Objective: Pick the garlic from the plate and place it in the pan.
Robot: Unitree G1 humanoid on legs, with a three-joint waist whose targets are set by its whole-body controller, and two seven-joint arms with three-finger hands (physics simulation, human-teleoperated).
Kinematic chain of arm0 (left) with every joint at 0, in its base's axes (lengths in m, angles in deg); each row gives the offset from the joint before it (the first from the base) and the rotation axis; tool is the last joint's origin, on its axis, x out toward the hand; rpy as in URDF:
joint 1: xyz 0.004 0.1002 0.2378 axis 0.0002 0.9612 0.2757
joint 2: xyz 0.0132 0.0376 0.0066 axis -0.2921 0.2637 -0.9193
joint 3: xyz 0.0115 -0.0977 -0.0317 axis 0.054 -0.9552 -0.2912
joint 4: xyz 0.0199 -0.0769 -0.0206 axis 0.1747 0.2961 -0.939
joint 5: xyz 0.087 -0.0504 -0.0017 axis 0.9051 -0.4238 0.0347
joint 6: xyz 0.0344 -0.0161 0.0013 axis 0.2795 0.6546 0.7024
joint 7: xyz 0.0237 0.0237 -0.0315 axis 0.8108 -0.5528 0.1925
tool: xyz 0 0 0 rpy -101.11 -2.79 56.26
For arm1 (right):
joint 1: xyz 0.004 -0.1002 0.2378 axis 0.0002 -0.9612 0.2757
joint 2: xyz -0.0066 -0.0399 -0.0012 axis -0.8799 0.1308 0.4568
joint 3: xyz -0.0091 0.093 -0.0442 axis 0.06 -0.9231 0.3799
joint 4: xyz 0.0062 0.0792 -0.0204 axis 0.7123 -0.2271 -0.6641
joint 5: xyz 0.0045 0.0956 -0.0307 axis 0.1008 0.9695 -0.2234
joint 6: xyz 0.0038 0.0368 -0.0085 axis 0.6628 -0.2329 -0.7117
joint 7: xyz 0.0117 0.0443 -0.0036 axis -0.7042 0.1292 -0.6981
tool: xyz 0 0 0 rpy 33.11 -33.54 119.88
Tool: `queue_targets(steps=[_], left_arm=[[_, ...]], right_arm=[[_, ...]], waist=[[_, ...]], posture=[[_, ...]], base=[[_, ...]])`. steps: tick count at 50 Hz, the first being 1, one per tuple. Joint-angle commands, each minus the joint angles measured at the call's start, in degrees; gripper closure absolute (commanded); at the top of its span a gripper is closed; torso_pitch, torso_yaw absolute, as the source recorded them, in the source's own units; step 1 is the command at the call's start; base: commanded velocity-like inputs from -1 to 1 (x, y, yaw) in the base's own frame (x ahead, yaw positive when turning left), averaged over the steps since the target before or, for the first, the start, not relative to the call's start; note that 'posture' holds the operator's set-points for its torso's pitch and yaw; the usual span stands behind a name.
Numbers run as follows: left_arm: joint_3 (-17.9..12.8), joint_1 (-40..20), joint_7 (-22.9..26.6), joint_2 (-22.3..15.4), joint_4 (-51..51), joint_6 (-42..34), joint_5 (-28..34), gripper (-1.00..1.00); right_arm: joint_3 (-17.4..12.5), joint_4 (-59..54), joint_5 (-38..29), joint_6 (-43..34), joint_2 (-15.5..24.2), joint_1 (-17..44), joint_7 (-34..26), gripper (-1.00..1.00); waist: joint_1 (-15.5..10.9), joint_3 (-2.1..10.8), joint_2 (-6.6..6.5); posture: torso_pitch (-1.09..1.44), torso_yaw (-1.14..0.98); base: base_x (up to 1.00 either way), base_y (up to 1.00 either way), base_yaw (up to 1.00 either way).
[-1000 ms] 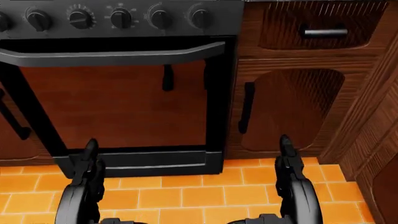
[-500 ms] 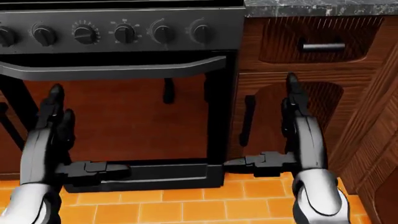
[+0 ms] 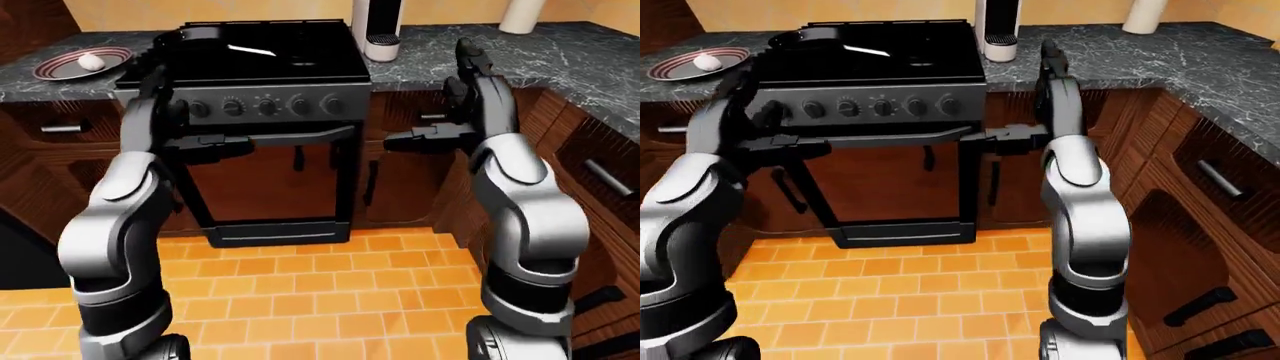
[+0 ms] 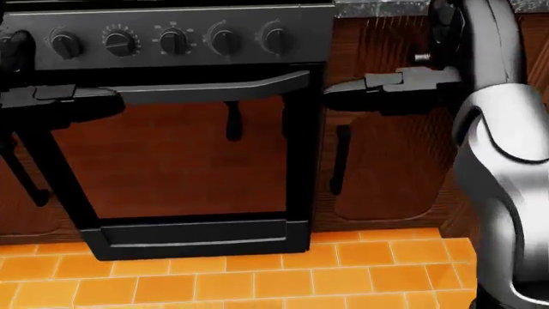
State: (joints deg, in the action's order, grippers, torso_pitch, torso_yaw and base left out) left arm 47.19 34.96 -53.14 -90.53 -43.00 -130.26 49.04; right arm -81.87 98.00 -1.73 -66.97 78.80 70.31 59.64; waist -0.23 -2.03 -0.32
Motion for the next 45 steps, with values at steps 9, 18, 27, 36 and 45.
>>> queue_targets(steps=[9, 18, 27, 36, 45], left_arm=[[-4.9, -9.1, -6.5, -6.3, -11.7, -11.9, -10.5, -1.00], [-5.9, -10.5, -10.9, -9.3, -12.6, -13.0, -16.8, -1.00], [-5.3, -10.0, -13.5, -11.0, -12.1, -11.5, -20.2, -1.00], [-5.2, -9.7, -14.6, -11.7, -11.8, -10.9, -21.8, -1.00], [-5.0, -9.6, -15.4, -12.4, -11.6, -10.4, -23.0, -1.00]], right_arm=[[-6.5, 9.9, 9.7, -13.9, 5.6, 12.6, 5.5, -1.00], [-6.4, 10.6, 14.9, -14.9, 7.6, 13.4, 9.5, -1.00], [-6.6, 10.5, 17.9, -15.3, 8.8, 13.7, 11.8, -1.00], [-6.6, 10.3, 19.3, -14.8, 9.4, 13.4, 12.8, -1.00], [-6.2, 9.7, 20.2, -13.8, 9.9, 12.8, 13.3, -1.00]], waist=[[-0.1, -0.30, -0.19], [0.0, 0.13, -0.36], [0.2, 1.47, -0.39], [0.6, 1.07, -2.59], [0.2, 0.58, 0.85]], posture=[[0.00, 0.00], [0.00, 0.00], [0.00, 0.00], [0.00, 0.00], [0.00, 0.00]], base=[[0.00, 0.00, 0.00], [0.00, 0.00, 0.00], [0.00, 0.03, 0.00], [0.00, 0.14, 0.00], [0.00, 0.14, 0.00]])
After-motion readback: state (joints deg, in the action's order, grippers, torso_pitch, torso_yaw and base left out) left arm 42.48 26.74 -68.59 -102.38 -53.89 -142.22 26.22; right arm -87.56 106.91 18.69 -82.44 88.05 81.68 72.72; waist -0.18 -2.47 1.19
